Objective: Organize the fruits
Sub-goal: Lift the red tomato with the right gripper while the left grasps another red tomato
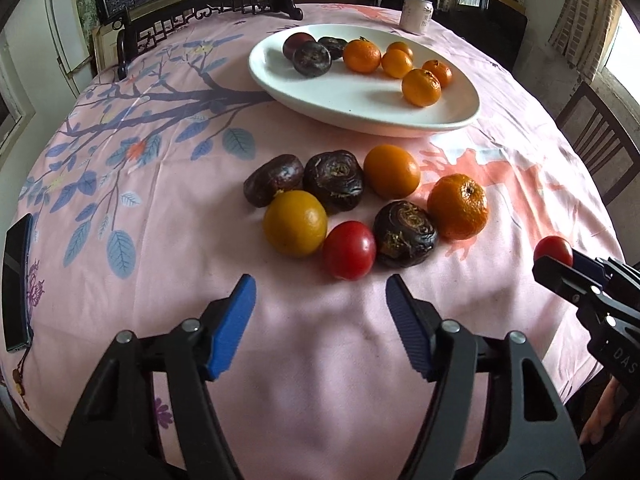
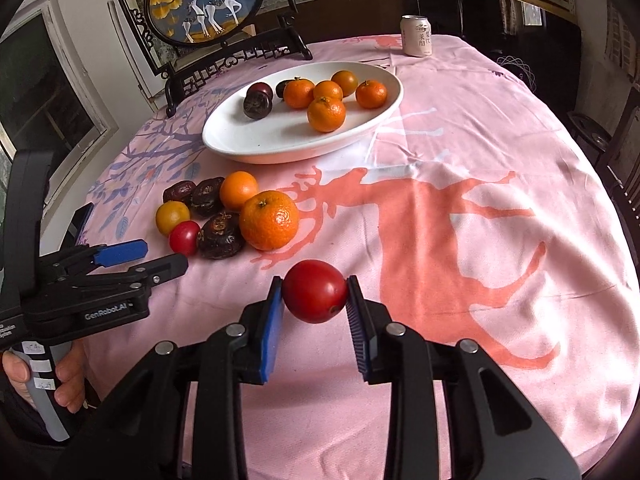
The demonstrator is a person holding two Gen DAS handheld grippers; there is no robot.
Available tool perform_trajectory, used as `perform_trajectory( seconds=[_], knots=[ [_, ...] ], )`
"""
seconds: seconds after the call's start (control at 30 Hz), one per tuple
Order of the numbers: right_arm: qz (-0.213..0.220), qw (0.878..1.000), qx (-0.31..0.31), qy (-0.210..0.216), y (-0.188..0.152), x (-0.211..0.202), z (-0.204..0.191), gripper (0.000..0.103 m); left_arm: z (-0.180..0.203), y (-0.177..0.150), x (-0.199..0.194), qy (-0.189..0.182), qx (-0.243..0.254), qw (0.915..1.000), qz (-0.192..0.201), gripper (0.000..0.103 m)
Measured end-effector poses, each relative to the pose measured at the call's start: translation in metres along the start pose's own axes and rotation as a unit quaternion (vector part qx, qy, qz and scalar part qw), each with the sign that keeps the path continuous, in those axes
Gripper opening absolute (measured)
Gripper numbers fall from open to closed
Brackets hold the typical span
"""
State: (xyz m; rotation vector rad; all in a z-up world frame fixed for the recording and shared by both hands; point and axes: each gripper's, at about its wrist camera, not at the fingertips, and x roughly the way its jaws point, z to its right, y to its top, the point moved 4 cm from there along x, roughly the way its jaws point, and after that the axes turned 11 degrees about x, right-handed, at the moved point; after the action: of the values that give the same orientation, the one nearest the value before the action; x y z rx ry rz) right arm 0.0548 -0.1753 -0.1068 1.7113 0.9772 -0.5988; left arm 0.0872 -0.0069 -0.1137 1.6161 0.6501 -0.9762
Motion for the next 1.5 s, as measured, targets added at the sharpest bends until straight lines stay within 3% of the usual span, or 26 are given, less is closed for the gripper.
perform_trajectory(
  seconds=[0.1, 0.17, 0.33, 0.37, 0.4, 0.53, 0.57, 0.67, 0.73, 0.77, 0.8, 1.07, 1.13, 1.2, 1.33, 1.4, 1.5],
  knots=[
    [0.001, 1.0, 0.006, 0.0, 0.001, -0.002, 0.006, 0.031, 0.0, 0.007, 0.009, 0.007, 0.001, 1.0, -0.004, 0.067],
    [0.002, 1.0, 0.01, 0.0, 0.003, -0.003, 0.009, 0.032, 0.0, 0.013, 0.014, 0.007, 0.0, 1.0, -0.003, 0.058],
    [0.005, 1.0, 0.016, 0.002, 0.004, -0.005, 0.012, 0.032, -0.002, 0.017, 0.016, 0.0, -0.006, 1.0, -0.003, 0.054],
    [0.006, 1.0, 0.016, 0.002, 0.004, -0.006, 0.012, 0.032, -0.002, 0.016, 0.015, -0.003, -0.007, 1.0, -0.002, 0.049],
    [0.006, 1.0, 0.016, 0.001, 0.005, -0.006, 0.011, 0.032, 0.0, 0.015, 0.013, -0.01, -0.006, 0.9999, -0.002, 0.023],
    [0.008, 1.0, 0.007, 0.004, 0.005, -0.008, 0.004, 0.032, 0.002, 0.01, -0.002, -0.015, -0.005, 0.9998, 0.009, 0.023],
    [0.007, 1.0, 0.005, 0.005, 0.005, -0.008, 0.002, 0.032, 0.001, 0.01, -0.006, -0.014, -0.005, 0.9998, 0.014, 0.015],
    [0.005, 1.0, 0.0, 0.006, 0.004, -0.007, -0.005, 0.032, 0.0, 0.009, -0.012, -0.01, -0.003, 0.9998, 0.017, 0.016],
    [0.006, 1.0, -0.005, 0.01, 0.003, -0.009, -0.01, 0.032, -0.003, 0.008, -0.007, -0.009, -0.004, 0.9999, 0.008, 0.04],
    [0.008, 1.0, -0.008, 0.01, 0.002, -0.01, -0.012, 0.032, -0.003, 0.007, -0.004, -0.011, -0.006, 0.9999, 0.005, 0.06],
    [0.009, 1.0, -0.009, 0.009, 0.002, -0.011, -0.013, 0.032, -0.005, 0.007, -0.002, -0.007, -0.005, 0.9999, 0.007, 0.062],
    [0.008, 1.0, -0.001, 0.008, 0.003, -0.011, -0.009, 0.032, -0.017, 0.028, 0.01, 0.005, -0.009, 0.9998, 0.017, 0.06],
    [0.008, 1.0, 0.0, 0.008, 0.003, -0.011, -0.009, 0.032, -0.018, 0.031, 0.012, -0.005, -0.01, 0.9998, 0.016, 0.055],
    [0.009, 1.0, 0.001, 0.007, 0.004, -0.013, -0.008, 0.032, -0.014, 0.032, 0.012, -0.017, -0.002, 0.9998, 0.015, 0.042],
    [0.01, 1.0, 0.002, 0.009, 0.004, -0.013, -0.009, 0.032, -0.007, 0.027, 0.022, -0.017, 0.007, 0.9998, 0.0, 0.042],
    [0.009, 1.0, -0.002, 0.01, 0.004, -0.013, -0.011, 0.032, -0.006, 0.028, 0.021, -0.012, 0.011, 0.9998, 0.009, 0.032],
    [0.011, 1.0, -0.002, 0.01, 0.003, -0.015, -0.012, 0.032, -0.006, 0.03, 0.021, -0.016, 0.008, 0.9997, 0.013, 0.032]
  ],
)
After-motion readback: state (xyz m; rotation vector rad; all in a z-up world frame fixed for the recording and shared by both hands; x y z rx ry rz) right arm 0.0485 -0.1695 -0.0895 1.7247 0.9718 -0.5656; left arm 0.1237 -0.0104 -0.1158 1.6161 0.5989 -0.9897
